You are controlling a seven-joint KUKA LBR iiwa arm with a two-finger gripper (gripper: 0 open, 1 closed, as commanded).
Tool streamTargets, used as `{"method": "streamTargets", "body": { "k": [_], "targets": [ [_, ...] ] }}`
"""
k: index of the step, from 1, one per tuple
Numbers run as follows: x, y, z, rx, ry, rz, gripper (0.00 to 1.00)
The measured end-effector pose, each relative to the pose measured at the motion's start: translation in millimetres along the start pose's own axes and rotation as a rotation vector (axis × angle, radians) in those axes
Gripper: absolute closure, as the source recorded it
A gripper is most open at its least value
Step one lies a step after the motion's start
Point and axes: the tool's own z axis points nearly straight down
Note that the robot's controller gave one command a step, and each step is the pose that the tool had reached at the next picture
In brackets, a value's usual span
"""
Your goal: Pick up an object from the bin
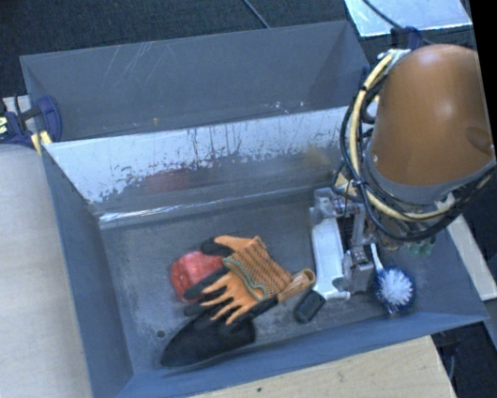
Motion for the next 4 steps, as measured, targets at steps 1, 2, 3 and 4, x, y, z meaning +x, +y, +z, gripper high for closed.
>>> {"method": "streamTargets", "body": {
  "k": [1,2,3,4],
  "targets": [
    [0.0,0.0,0.0,0.0,0.0,0.0,0.0],
    [-12.6,19.2,22.7,0.0,-0.001,-0.262,0.0],
    [-16.5,50.1,54.2,-0.001,0.001,-0.128,0.0],
    [-29.4,50.6,86.8,0.001,-0.003,-0.26,0.0]
  ]
}}
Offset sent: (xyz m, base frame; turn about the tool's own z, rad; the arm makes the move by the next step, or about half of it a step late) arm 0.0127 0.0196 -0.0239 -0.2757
